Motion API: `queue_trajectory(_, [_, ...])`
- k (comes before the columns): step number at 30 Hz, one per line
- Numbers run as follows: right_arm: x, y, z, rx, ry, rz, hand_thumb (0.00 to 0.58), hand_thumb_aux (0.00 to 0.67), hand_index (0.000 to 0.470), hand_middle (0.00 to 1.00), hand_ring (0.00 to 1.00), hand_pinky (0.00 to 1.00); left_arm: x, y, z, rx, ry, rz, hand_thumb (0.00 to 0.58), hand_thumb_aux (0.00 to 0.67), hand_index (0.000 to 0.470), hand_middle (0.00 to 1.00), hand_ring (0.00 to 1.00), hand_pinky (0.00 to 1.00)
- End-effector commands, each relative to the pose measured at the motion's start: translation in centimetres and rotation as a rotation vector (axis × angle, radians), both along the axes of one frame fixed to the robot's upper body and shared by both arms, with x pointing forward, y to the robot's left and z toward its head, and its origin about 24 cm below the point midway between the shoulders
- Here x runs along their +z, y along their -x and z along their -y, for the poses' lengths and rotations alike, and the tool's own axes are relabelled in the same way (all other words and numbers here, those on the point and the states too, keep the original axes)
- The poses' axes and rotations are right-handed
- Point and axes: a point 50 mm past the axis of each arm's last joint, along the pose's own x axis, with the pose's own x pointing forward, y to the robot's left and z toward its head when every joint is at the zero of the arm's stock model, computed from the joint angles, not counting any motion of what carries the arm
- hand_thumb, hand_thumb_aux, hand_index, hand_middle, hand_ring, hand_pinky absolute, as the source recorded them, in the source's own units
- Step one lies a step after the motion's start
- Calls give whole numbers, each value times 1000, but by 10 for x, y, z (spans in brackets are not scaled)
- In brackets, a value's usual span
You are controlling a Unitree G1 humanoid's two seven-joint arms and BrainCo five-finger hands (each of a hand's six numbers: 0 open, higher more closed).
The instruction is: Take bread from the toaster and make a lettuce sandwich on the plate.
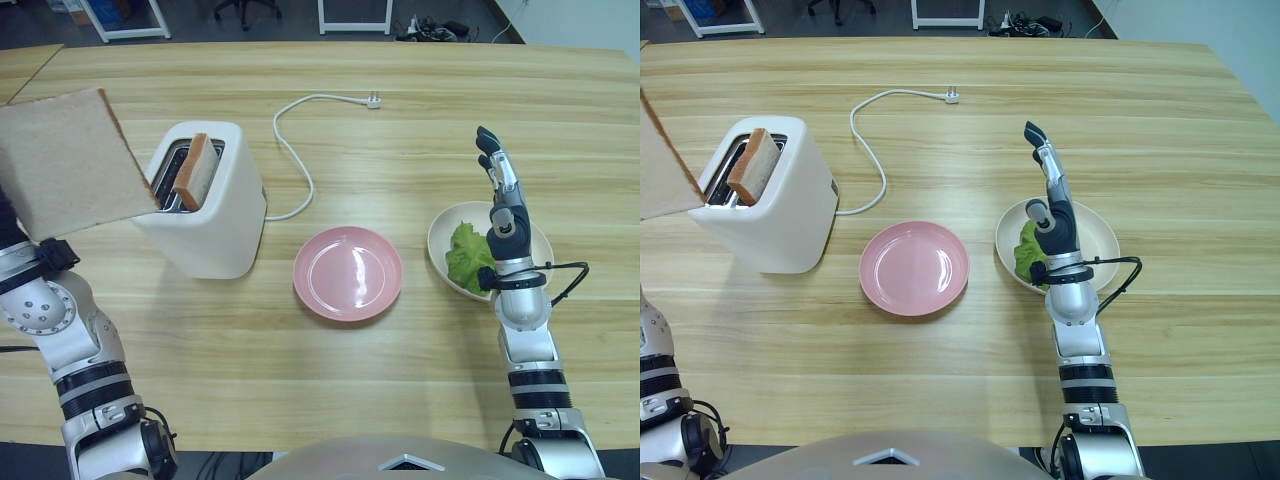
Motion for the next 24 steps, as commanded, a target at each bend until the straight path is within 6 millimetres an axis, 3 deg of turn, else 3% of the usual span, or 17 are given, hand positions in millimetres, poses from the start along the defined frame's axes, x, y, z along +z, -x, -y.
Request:
queue_trajectory(1, [3, -2, 3, -7, 6, 9, 0, 0, 0, 0, 0, 0, 13, 7, 20, -169, -6, 99, 580, 670, 470, 1000, 1000, 1000])
queue_trajectory(6, [5, -3, 13, -44, 14, 14, 0, 0, 0, 0, 0, 0, 14, 5, 77, -406, -225, 77, 580, 670, 470, 1000, 1000, 1000])
queue_trajectory(12, [7, -6, 42, -160, 75, 18, 0, 0, 0, 0, 0, 0, -7, -14, 139, -546, -513, -50, 580, 670, 470, 1000, 1000, 1000])
queue_trajectory(19, [5, -3, 80, -290, 162, -8, 0, 0, 0, 0, 0, 0, -34, -42, 185, -586, -824, -196, 580, 670, 470, 1000, 1000, 1000])
queue_trajectory(24, [-10, -4, 98, -370, 422, -70, 0, 0, 0, 0, 0, 0, -48, -61, 210, -577, -1004, -281, 580, 670, 470, 1000, 1000, 1000])
